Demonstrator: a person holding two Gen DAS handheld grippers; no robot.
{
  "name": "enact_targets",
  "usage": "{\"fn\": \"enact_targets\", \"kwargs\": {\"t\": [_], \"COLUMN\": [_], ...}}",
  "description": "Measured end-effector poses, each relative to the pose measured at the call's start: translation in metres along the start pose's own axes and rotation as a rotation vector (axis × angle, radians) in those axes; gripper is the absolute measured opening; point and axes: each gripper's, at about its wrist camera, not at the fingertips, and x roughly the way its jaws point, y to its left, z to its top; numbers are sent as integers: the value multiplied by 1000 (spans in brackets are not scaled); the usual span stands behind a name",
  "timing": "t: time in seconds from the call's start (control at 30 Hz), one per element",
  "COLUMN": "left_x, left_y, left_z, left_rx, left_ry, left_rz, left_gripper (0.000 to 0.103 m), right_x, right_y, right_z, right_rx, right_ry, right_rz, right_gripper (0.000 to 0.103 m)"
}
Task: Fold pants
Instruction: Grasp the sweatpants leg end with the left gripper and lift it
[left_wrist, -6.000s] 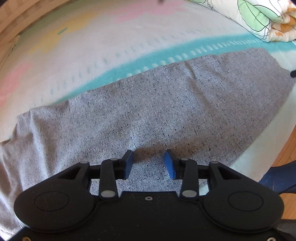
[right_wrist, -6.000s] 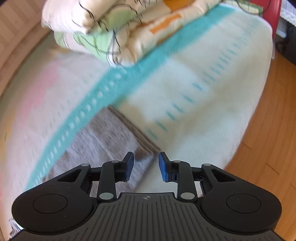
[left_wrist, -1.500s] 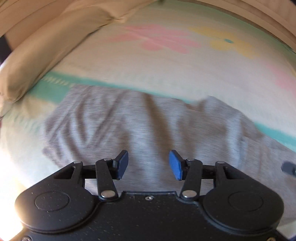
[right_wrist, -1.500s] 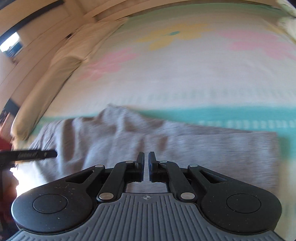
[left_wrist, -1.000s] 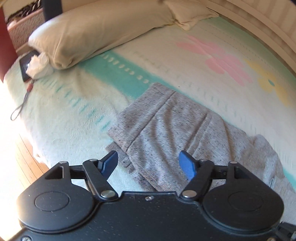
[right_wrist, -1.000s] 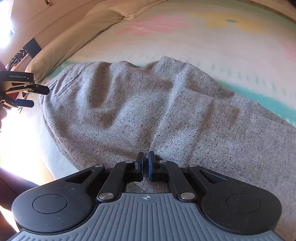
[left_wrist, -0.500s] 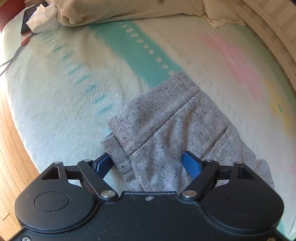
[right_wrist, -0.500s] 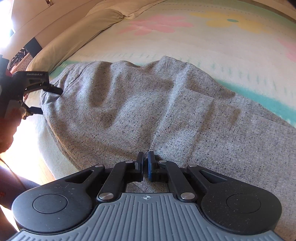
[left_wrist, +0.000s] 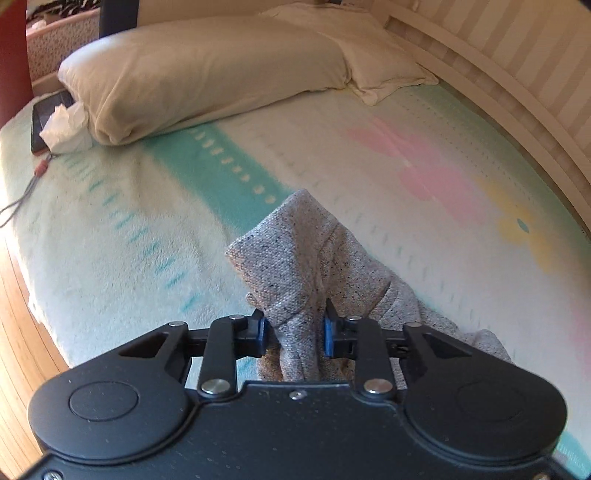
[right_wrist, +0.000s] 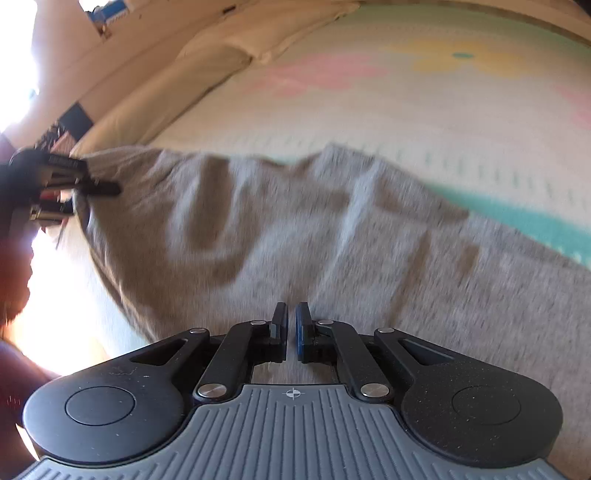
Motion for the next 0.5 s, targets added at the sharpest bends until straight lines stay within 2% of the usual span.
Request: {"fn": "enact_targets", "kwargs": {"t": [0.17, 0.27, 0.37, 0.5], "left_x": [-26, -34, -38, -42], "left_y": [-13, -19, -24, -28], "left_z": [-4, -6, -7, -8], "left_rx": [92, 138, 162, 185], "left_ry": [-68, -88, -99, -113], "left_rz": [-24, -36, -42, -51], "left_gripper": [33, 33, 33, 33], "right_x": [10, 28, 41, 29], "right_y": [-12, -18, -16, 9], "right_z": [26, 26, 9, -20], "right_rx": [111, 169, 199, 110], "right_ry": [-41, -3, 55, 35], "right_rz": [-38, -49, -27, -46], "right_gripper": [5, 5, 5, 5]}}
